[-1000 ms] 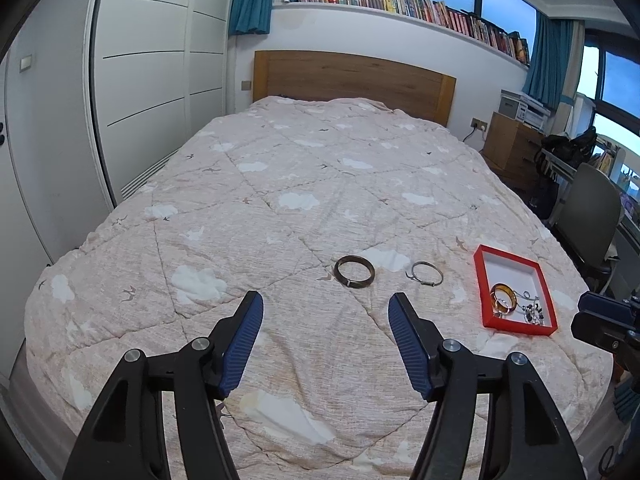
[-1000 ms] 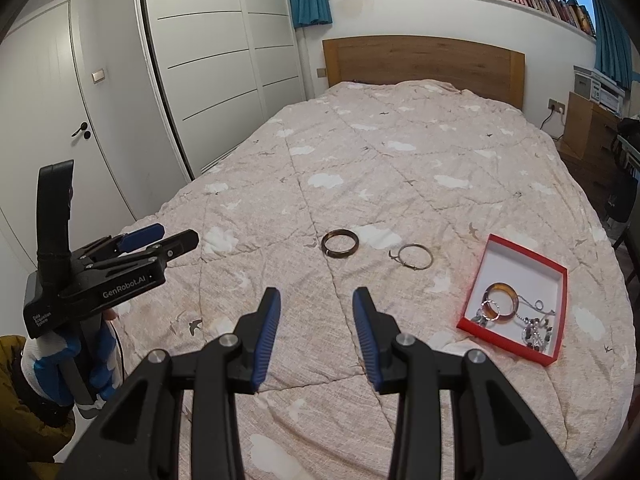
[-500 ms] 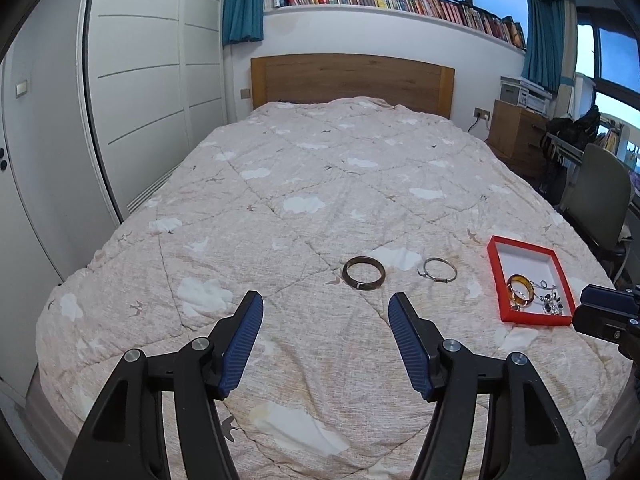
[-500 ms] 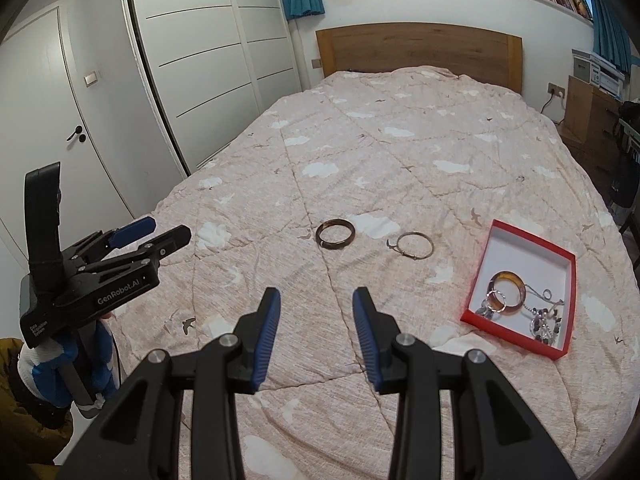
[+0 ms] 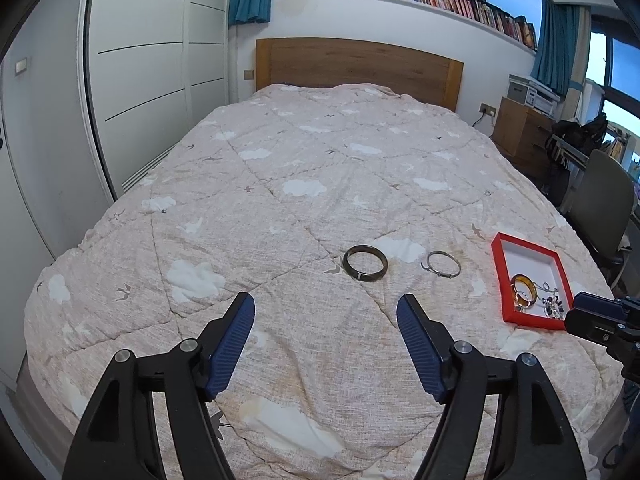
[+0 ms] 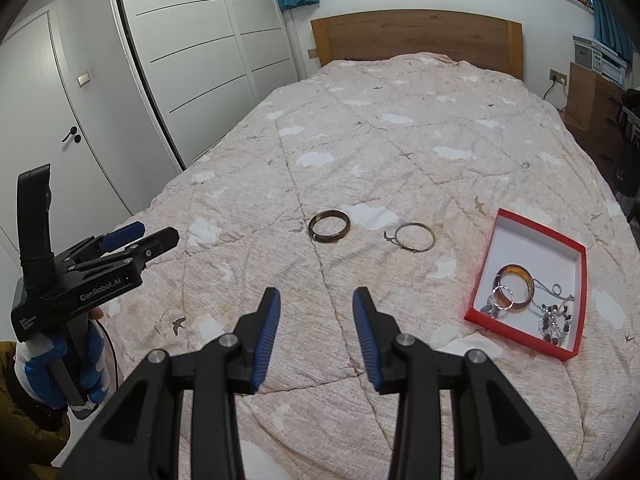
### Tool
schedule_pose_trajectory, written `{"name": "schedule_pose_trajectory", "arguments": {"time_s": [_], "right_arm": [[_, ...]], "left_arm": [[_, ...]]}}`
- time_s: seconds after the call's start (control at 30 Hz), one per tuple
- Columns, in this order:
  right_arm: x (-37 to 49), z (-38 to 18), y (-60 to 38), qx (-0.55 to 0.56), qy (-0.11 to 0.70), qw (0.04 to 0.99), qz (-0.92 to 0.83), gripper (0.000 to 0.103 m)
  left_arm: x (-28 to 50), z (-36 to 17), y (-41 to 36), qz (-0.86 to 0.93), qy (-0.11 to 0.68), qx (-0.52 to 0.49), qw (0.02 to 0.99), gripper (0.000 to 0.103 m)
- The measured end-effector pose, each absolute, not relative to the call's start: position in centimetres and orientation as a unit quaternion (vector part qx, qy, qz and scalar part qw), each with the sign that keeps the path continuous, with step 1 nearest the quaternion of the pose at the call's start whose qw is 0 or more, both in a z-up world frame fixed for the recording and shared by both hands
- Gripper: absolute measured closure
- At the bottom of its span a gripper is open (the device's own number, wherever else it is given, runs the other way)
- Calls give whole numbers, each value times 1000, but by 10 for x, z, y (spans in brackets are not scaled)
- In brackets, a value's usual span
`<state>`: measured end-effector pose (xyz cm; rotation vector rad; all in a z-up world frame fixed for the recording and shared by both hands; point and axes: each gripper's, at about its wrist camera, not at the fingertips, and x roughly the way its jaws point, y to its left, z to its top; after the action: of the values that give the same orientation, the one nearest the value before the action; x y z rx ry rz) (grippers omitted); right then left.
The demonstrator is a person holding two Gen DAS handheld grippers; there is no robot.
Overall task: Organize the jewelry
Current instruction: 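Move both open tools back toward the two remaining bangles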
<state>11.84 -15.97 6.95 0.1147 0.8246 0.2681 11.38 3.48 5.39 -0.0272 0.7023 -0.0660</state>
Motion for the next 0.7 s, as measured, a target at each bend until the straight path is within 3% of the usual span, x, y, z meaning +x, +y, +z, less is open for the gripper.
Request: {"name": "schedule_pose_trajectory", "arguments": {"time_s": [0.7], "right_arm": [[176,10,-190,66,433,892,110,67]], "left_arm": [[172,-4,30,-13,406,0,914,30]]}}
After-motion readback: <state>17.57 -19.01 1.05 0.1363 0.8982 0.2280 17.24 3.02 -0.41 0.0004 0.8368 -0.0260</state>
